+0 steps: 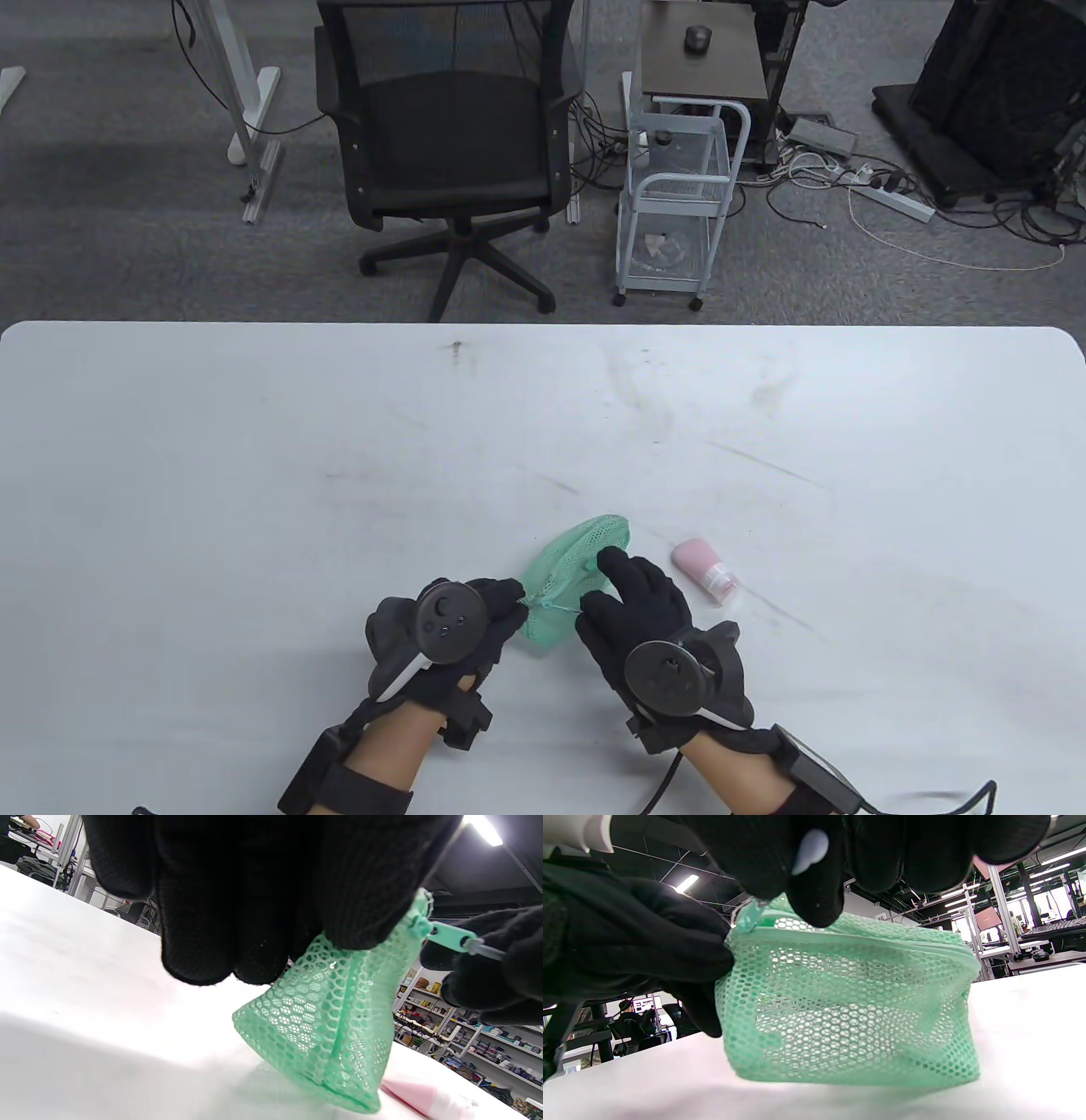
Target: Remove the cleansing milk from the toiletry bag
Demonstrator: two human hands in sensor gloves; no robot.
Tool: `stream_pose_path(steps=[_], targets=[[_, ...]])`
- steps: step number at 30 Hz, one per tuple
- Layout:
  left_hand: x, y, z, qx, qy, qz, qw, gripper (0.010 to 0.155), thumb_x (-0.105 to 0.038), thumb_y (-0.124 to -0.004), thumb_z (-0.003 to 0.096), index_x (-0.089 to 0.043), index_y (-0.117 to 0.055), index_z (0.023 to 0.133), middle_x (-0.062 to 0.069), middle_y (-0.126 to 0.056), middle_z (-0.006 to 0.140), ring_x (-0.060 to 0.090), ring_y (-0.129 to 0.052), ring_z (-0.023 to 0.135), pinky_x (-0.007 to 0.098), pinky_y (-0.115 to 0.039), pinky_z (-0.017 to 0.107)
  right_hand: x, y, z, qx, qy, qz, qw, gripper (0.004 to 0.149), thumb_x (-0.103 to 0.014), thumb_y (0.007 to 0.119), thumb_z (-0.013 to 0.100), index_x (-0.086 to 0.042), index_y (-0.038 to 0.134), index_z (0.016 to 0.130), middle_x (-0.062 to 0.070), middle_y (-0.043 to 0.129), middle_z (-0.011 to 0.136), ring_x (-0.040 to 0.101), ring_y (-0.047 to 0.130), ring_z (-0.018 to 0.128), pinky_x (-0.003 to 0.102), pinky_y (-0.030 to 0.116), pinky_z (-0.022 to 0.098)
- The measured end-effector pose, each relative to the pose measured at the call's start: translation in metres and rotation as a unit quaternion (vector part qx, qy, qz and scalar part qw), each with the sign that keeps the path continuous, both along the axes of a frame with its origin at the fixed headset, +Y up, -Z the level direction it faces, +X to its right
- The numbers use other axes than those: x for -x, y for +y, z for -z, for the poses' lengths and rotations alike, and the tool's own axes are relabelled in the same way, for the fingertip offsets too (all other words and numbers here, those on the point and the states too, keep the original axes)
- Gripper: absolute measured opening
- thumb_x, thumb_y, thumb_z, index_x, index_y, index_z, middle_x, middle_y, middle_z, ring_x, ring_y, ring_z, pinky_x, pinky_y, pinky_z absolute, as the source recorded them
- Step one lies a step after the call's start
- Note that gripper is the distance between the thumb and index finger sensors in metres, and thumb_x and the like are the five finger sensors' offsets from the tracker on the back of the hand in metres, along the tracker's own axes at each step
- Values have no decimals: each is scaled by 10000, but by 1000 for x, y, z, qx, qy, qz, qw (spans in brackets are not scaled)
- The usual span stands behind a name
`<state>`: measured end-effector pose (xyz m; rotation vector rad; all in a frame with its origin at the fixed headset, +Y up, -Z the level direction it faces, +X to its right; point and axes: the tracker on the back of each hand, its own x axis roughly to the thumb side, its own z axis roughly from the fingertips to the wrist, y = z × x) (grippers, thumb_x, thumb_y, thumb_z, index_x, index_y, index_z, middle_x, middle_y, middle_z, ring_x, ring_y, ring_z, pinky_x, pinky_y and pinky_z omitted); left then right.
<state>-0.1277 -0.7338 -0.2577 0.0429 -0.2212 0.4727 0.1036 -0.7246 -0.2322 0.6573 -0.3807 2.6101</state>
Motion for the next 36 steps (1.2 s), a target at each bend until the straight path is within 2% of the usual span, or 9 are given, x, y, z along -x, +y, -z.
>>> stream_pose_path(steps=[19,31,36], targets=[[11,-1,7,14,23,16,999,402,-376,-961,443,-217,-993,810,71,-1071,836,373,-1089,675,633,-725,663,-5,0,2,7,-6,2,1000,351,-288,870,544,-28,954,765,327,711,1076,671,743,842,730,645,585],[25,-4,15,17,63,43,997,402,-378,-961,443,-221,-992,812,72,-1063,850,375,-1083,690,634,-717,669,-3,-5,2,13,9,-8,1000,354,-300,865,546,-37,953,766,320,716,1075,665,749,842,726,652,585],[27,-7,16,33,66,48,996,465,-371,-948,458,-237,-925,902,84,-1013,919,387,-1046,749,628,-706,675,3,-13,1,24,18,-12,999,359,-305,854,551,-36,947,770,322,714,1074,663,752,841,723,653,585]])
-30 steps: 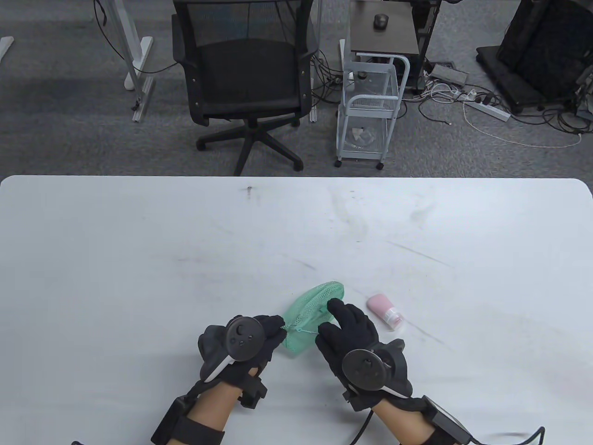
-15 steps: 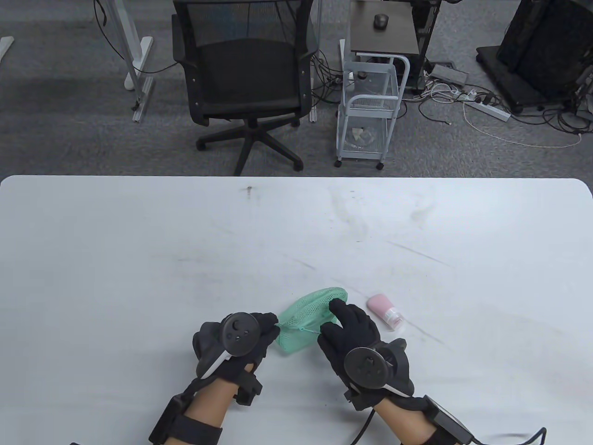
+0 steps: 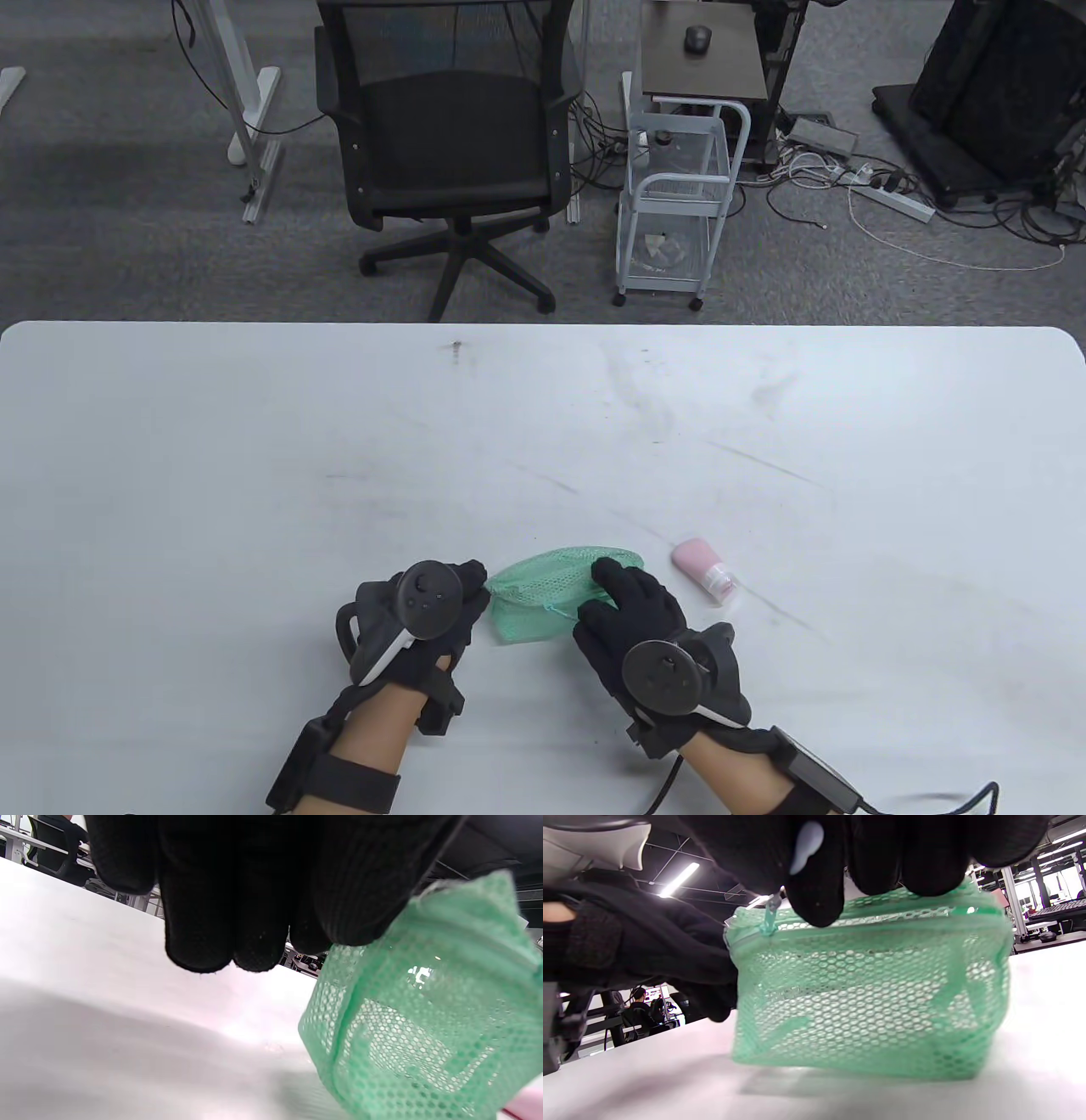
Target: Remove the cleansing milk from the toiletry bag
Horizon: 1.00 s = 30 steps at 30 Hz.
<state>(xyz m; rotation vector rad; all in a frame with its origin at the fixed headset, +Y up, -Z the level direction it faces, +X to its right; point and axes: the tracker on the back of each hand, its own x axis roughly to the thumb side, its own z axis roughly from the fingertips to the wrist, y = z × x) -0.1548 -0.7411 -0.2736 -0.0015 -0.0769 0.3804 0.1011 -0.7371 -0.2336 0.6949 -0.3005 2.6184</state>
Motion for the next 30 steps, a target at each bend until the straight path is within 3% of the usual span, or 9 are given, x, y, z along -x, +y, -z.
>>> stream_pose_path(steps=[7,13,17,30], targets=[[-6,7,-9,-22,-26,-42,999,549,-421,-905,479,-258,-826,996,93,-930,1013,408,-964,862,633,-667,704,3,-2,-1,-2,3,-2,1000,360,-305,852,552,-35,944,772,319,714,1073,661,752,841,721,655,583],[-23,5,-13,-8,-91,-57,994,607,-476,-912,460,-279,-796,1022,79,-871,1077,410,-892,949,650,-614,735,5,-2,-2,-3,3,-2,1000,362,-304,850,553,-32,941,774,322,716,1071,664,745,840,719,657,583],[-32,1,-14,-12,-112,-21,993,639,-476,-941,439,-284,-787,1029,67,-866,1086,411,-880,967,659,-604,741,6,-3,-3,-3,5,-2,1000,360,-305,850,553,-34,941,773,320,717,1071,658,757,838,719,658,583],[-39,-7,-10,-36,-99,13,994,445,-406,-940,452,-289,-938,882,33,-987,966,370,-996,858,641,-658,724,9,-2,-7,-9,17,-10,1000,354,-319,872,543,-65,964,772,297,685,1105,690,662,887,736,611,605]])
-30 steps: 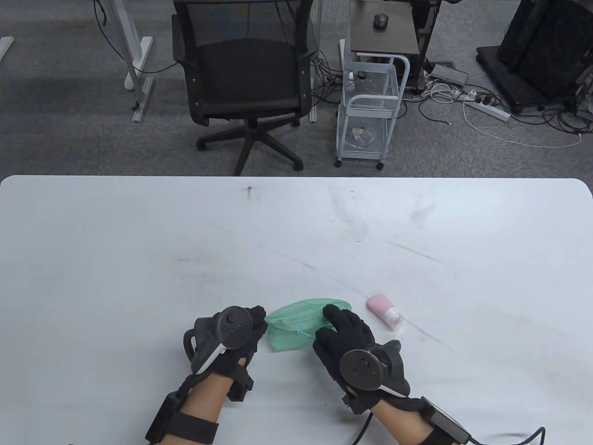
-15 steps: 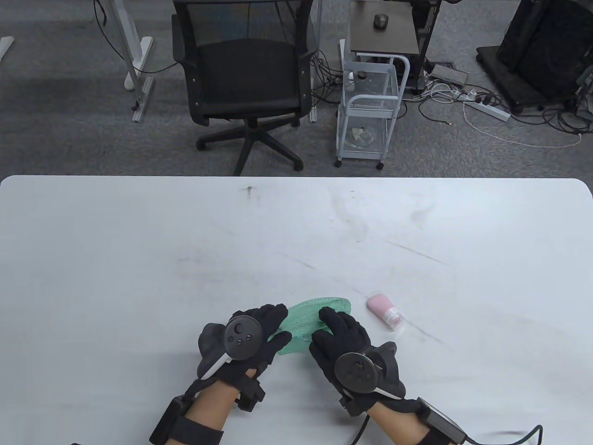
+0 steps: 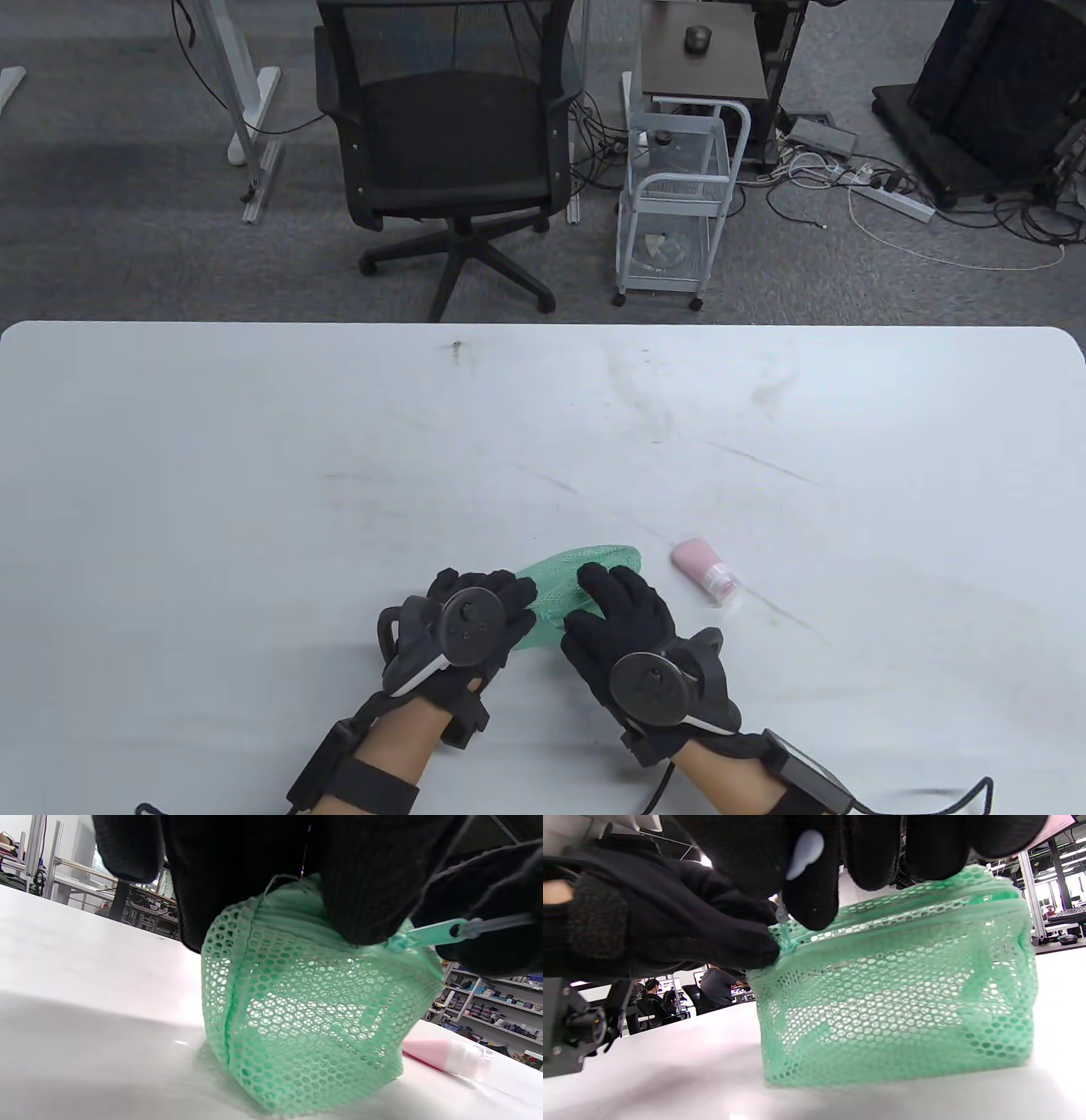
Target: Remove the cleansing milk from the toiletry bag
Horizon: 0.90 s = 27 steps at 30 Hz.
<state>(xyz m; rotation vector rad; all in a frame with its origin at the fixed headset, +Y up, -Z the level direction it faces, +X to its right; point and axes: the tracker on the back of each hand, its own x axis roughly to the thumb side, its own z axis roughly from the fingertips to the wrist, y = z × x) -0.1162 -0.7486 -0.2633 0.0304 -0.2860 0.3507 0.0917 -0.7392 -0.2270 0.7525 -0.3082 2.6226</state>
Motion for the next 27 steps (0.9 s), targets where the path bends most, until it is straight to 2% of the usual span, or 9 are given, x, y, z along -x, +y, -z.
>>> stream_pose_path(steps=[27], targets=[[15,4,6,-13,40,13,999,439,-408,-944,445,-284,-953,867,46,-997,956,379,-1001,846,648,-657,717,-7,2,3,1,-14,-6,1000,353,-314,882,538,-60,973,766,292,667,1123,705,629,898,744,590,614]])
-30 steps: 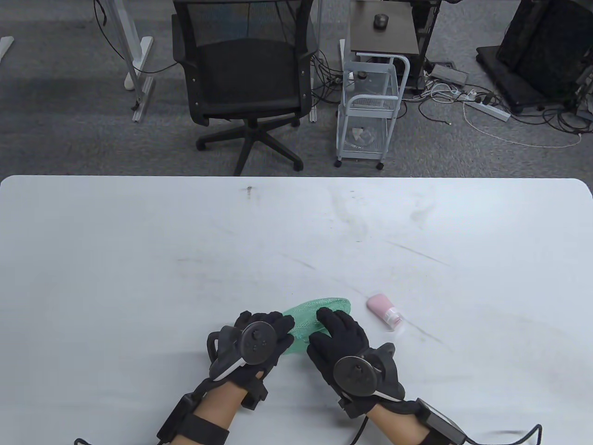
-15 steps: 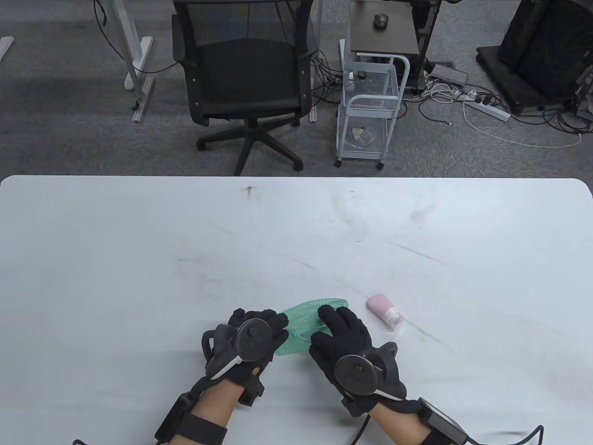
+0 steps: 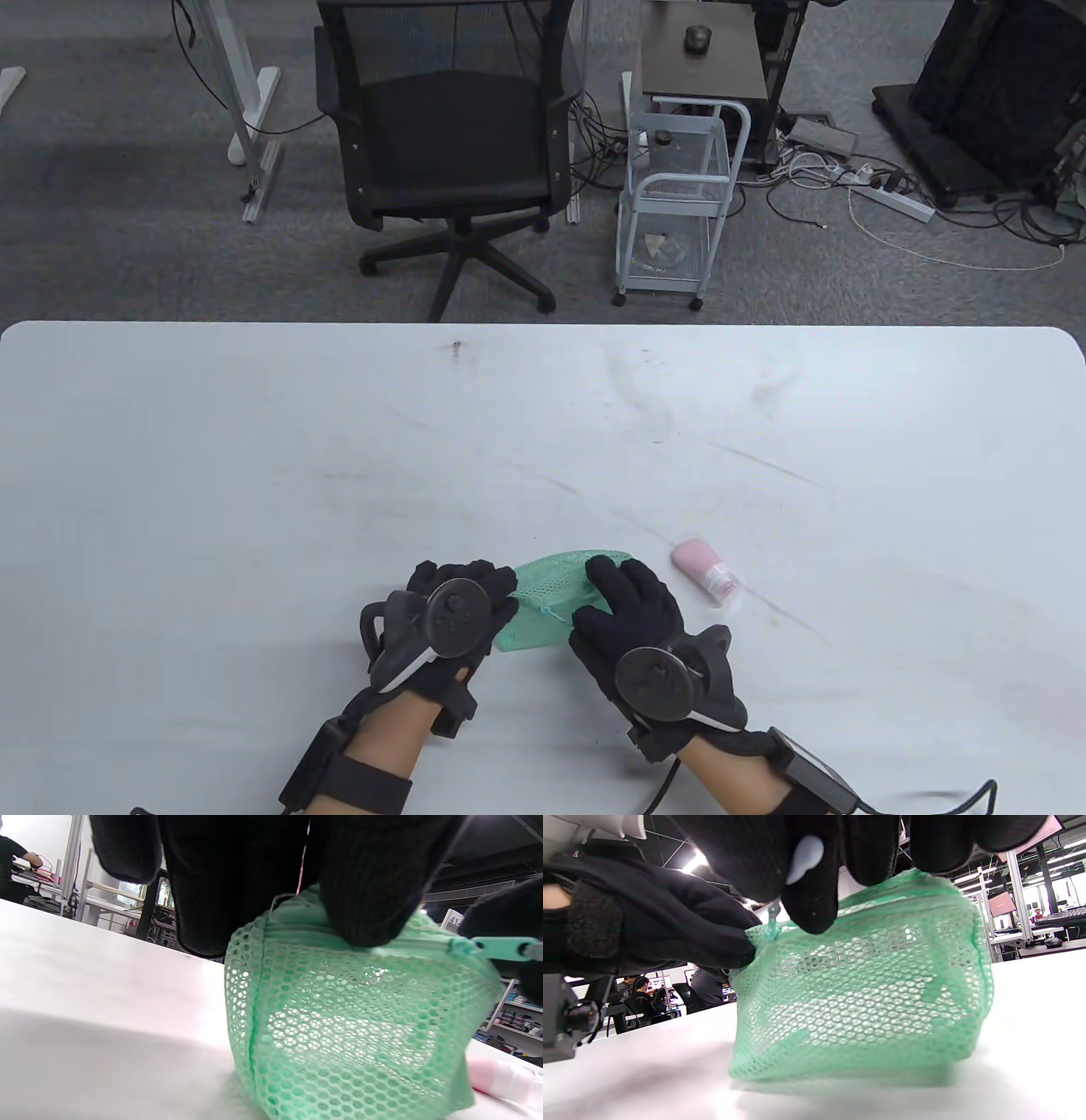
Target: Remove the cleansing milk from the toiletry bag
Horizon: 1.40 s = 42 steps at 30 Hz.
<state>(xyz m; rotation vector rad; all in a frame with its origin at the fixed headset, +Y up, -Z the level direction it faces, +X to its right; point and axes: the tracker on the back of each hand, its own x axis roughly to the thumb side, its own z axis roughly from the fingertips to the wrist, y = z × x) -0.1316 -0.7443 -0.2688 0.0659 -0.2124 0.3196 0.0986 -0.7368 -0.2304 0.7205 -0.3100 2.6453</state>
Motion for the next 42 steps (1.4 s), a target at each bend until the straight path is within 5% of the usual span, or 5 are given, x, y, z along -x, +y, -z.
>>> stream_pose_path(steps=[42], targets=[[33,1,11,17,54,-21,998,440,-406,-945,446,-281,-956,867,56,-1003,947,387,-1009,826,649,-664,706,-39,-1,27,54,-41,45,997,353,-275,888,533,-6,972,745,276,765,1073,686,684,890,751,597,610]])
